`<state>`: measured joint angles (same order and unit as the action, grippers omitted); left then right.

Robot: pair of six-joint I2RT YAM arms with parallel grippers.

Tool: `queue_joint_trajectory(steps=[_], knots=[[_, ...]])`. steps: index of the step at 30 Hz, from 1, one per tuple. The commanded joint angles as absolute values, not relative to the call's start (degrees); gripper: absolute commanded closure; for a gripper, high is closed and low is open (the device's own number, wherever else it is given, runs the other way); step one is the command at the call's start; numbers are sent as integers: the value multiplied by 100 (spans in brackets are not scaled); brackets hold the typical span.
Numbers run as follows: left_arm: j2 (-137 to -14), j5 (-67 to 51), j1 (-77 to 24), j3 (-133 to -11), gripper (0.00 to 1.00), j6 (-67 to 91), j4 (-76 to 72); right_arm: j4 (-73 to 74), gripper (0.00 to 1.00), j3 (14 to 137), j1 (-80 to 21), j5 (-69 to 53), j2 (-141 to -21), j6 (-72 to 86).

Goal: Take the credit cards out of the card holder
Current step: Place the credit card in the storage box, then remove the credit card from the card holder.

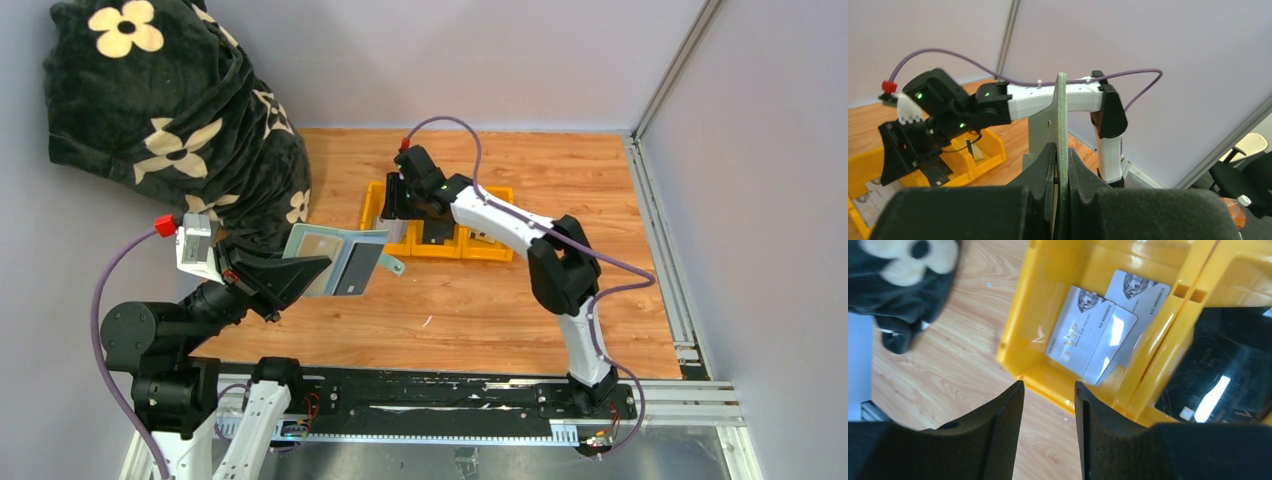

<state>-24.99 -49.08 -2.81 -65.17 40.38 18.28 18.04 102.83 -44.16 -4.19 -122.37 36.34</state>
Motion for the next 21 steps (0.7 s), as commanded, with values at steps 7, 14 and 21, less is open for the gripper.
queue_joint_trajectory(steps=[7,14,21], knots=[[-2437,-5350,-299,-6515,100,3281,2069,685,32,9576,-4300,-2354,-9164,2042],[-2394,-5917,-302,-6170,100,2389,2487,849,22,9620,-4423,-5379,-8275,1584],[-2500,-6564,-302,-5964,100,1893,2847,1636,25,9851,-5339,-5710,-8278,858]])
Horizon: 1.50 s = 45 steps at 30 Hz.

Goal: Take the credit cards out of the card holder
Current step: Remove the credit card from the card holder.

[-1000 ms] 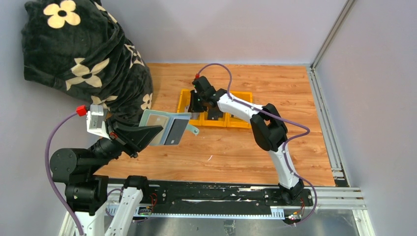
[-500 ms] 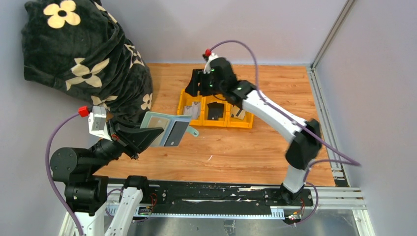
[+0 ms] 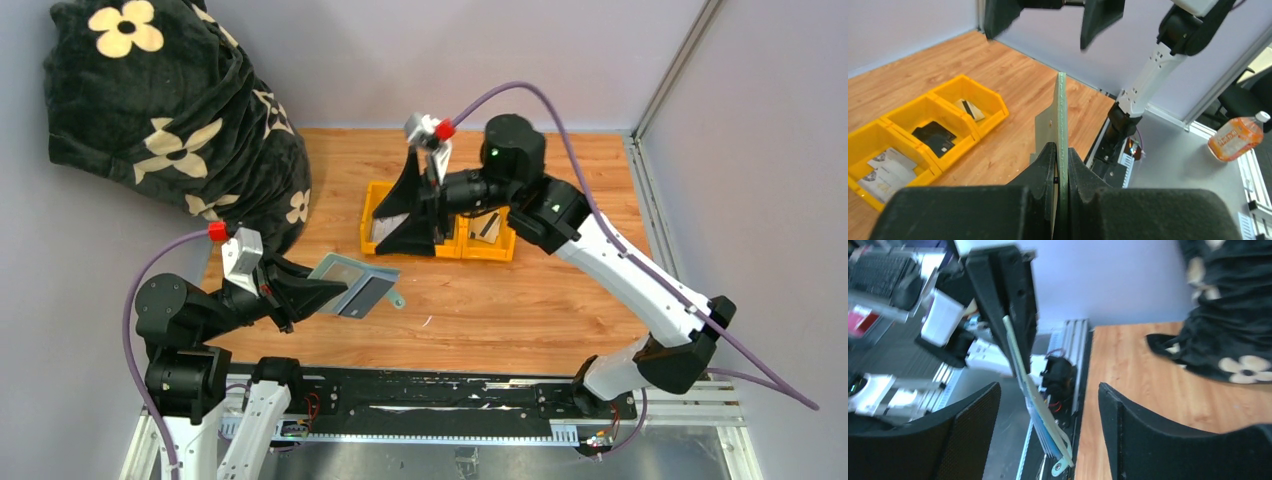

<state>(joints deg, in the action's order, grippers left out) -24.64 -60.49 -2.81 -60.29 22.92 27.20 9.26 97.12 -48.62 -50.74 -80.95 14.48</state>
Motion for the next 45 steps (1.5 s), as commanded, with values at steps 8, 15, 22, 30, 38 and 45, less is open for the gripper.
queue_joint_trajectory(steps=[8,15,22,30,38,45], knots=[[-2505,-6777,-305,-5895,100,1774,2981,1813,41,10268,-5872,-5728,-8721,826],[-2530,-6785,-305,-5940,100,1770,3032,1749,50,10291,-6183,-5693,-8806,816],[-2541,-6824,-306,-6019,100,1801,3036,1745,83,10471,-6231,-5608,-8982,912],[-2496,-6680,-300,-6021,78,1931,3048,1039,100,10078,-5999,-4795,-8601,1444],[-2452,-6536,-306,-6081,76,2517,2812,-1903,100,7830,-5722,-3776,-7256,2927],[-2369,-6132,-304,-6110,92,3159,2166,-2663,100,7025,-5730,-3542,-6921,3468]])
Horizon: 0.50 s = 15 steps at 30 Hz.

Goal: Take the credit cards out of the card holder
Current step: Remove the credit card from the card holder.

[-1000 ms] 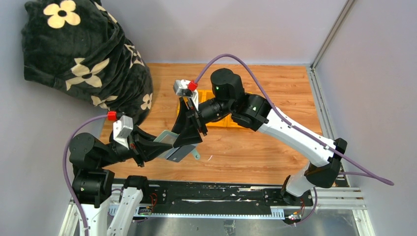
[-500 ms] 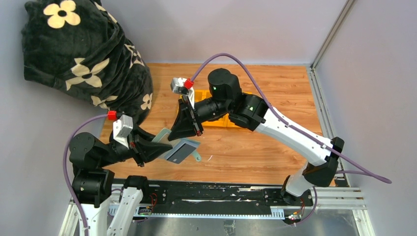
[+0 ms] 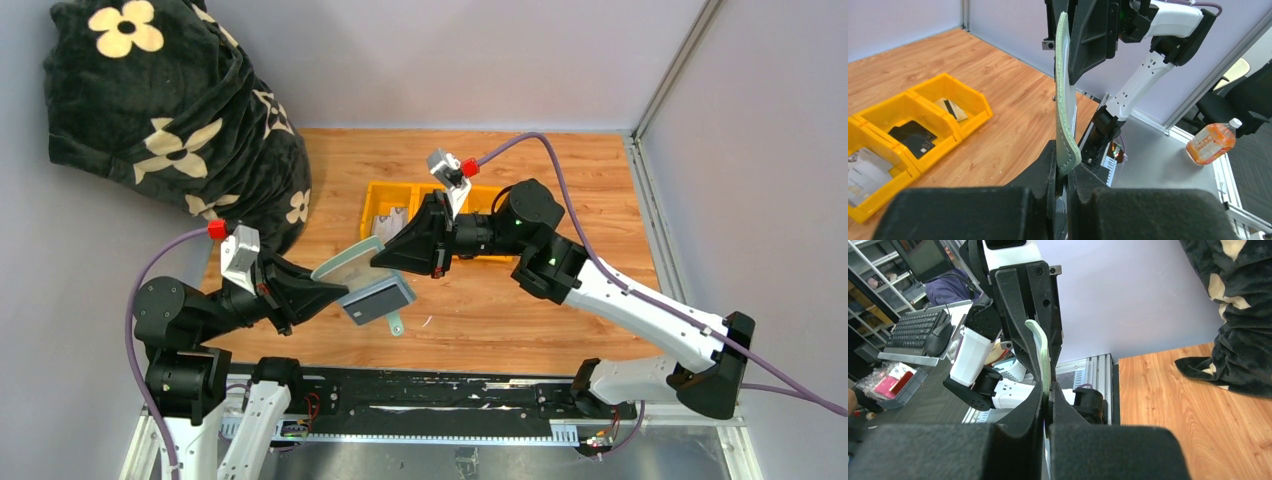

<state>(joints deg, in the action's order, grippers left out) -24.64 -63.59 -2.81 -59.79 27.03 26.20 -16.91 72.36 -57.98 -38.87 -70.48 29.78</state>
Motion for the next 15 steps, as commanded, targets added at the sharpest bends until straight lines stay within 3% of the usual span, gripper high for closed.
queue_joint_trajectory(steps=[1,2,5,7,10,15], knots=[[-2390,-6076,-304,-6106,94,3211,2131,-2626,100,7028,-5738,-3662,-6951,3487],[-2409,-6073,-312,-6111,96,3216,2119,-2540,96,7064,-5747,-3801,-6993,3459],[-2491,-6243,-307,-6117,100,2993,2239,-1546,52,7502,-5748,-4450,-7162,2829],[-2553,-6415,-303,-6161,100,2560,2578,-238,36,8222,-5748,-4744,-7376,1888],[-2617,-6607,-300,-6258,100,1915,3177,1673,24,9500,-5756,-4865,-7845,769],[-2643,-6748,-305,-6209,100,1336,3555,3754,21,10951,-5984,-4799,-8653,-613]])
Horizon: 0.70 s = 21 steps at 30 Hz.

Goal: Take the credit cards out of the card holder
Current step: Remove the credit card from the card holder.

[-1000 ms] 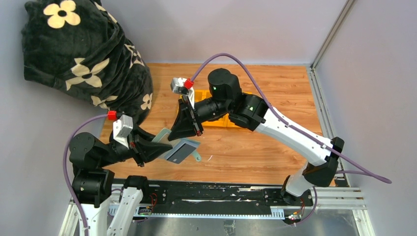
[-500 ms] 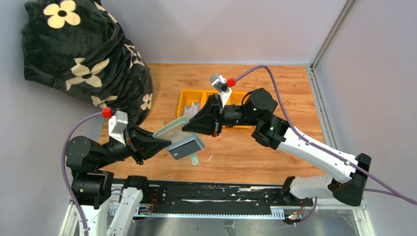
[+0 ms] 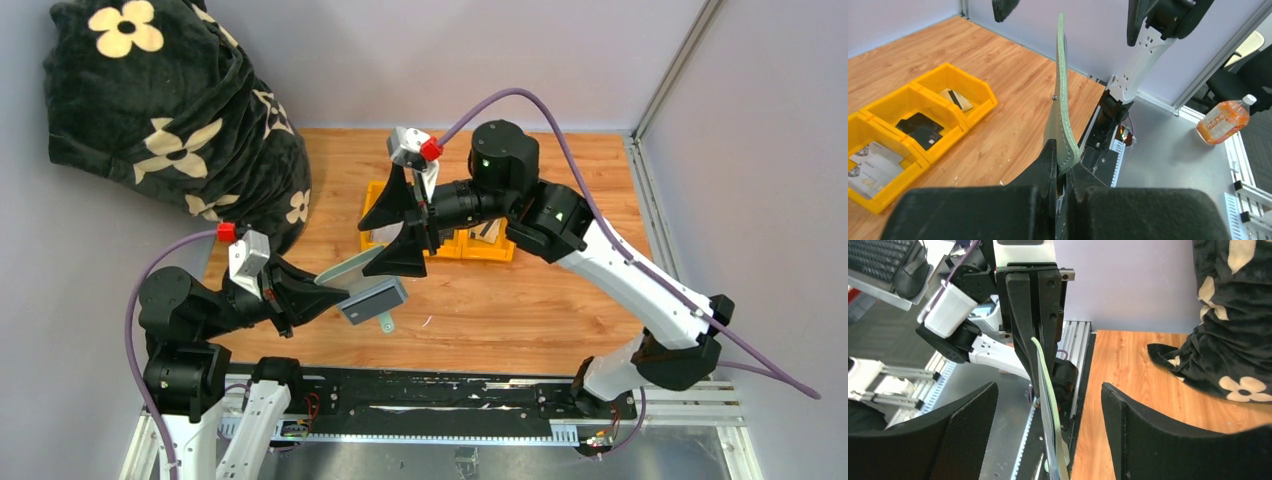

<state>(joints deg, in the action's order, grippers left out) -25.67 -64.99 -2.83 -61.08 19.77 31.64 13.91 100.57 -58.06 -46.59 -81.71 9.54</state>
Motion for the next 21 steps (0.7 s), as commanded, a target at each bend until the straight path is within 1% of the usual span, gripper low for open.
queue_joint_trajectory(steps=[1,5,8,9,10,11,12,14,15,17,18,19,20,21], knots=[[-2664,-6776,-301,-6214,100,1260,3604,4105,21,11224,-6069,-4699,-8819,-845],[-2786,-6839,-302,-6282,100,746,3980,5358,26,12313,-6380,-4420,-9499,-1528],[-2819,-6834,-309,-6270,100,542,4133,5918,28,12926,-6653,-4126,-9918,-1809],[-2817,-6819,-302,-6259,100,495,4146,6047,31,13083,-6699,-3985,-10013,-1872],[-2806,-6806,-306,-6239,100,466,4156,6185,38,13225,-6775,-3870,-10111,-1904],[-2792,-6799,-303,-6238,100,439,4164,6220,44,13314,-6796,-3811,-10173,-1922],[-2780,-6795,-305,-6236,100,425,4165,6228,52,13348,-6825,-3759,-10200,-1924],[-2762,-6802,-308,-6246,100,401,4184,6198,70,13344,-6823,-3675,-10192,-1914],[-2752,-6805,-305,-6269,100,365,4199,6143,84,13342,-6828,-3611,-10169,-1890],[-2724,-6788,-307,-6295,100,326,4227,5948,100,13244,-6827,-3505,-10068,-1814],[-2711,-6779,-308,-6293,100,325,4232,5844,100,13179,-6826,-3458,-10014,-1778],[-2685,-6762,-301,-6293,96,337,4236,5690,100,13027,-6829,-3346,-9893,-1714],[-2675,-6764,-305,-6292,87,346,4232,5464,100,12912,-6825,-3282,-9801,-1639],[-2650,-6784,-309,-6279,75,378,4230,5187,100,12734,-6822,-3135,-9667,-1536]])
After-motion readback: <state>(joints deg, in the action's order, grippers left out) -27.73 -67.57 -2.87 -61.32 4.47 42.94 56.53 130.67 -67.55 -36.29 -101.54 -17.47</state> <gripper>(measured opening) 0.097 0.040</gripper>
